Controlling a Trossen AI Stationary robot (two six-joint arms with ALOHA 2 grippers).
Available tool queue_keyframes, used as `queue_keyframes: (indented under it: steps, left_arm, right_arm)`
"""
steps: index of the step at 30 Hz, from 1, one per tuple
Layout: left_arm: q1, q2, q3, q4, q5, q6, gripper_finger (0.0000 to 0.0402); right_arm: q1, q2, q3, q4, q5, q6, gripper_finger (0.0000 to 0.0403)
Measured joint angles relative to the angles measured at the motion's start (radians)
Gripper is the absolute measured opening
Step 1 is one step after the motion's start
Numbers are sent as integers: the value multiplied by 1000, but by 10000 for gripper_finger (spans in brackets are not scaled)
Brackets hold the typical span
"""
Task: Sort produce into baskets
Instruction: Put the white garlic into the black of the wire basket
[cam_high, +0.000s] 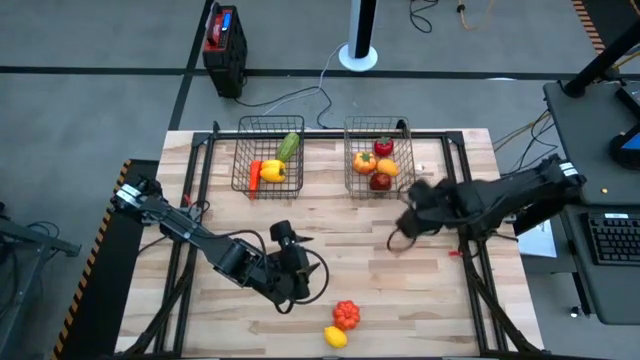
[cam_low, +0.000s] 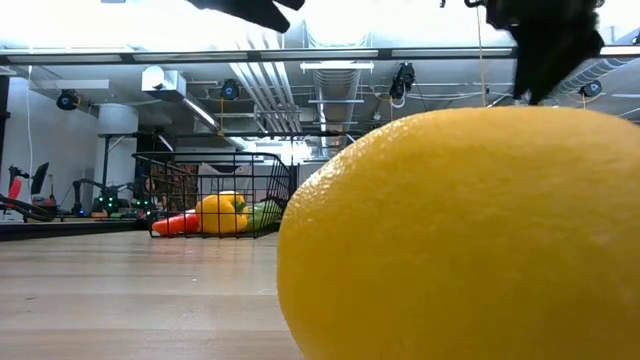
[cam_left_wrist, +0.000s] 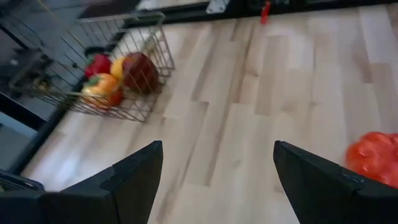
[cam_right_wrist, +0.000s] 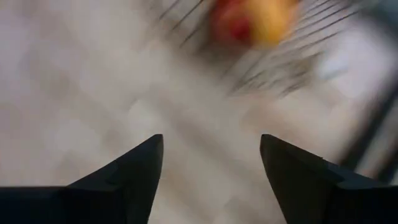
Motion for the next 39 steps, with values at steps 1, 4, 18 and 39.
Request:
queue_keyframes:
  steps: [1, 4, 18, 39]
  left_arm:
    - [0, 0, 0, 3, -8, 9, 288]
    - [1, 0, 0, 30, -10, 48, 288]
    - [2, -1, 0, 63, -11, 82, 288]
    - [3, 0, 0, 62, -11, 79, 288]
  right_arm:
    - [-18, 1, 24, -36, 69, 23, 252]
    - [-98, 0, 90, -127, 233, 74, 226]
    - [-741, -7, 10, 16, 286, -216, 26]
    - [-1012, -210, -453, 599, 58, -219, 13]
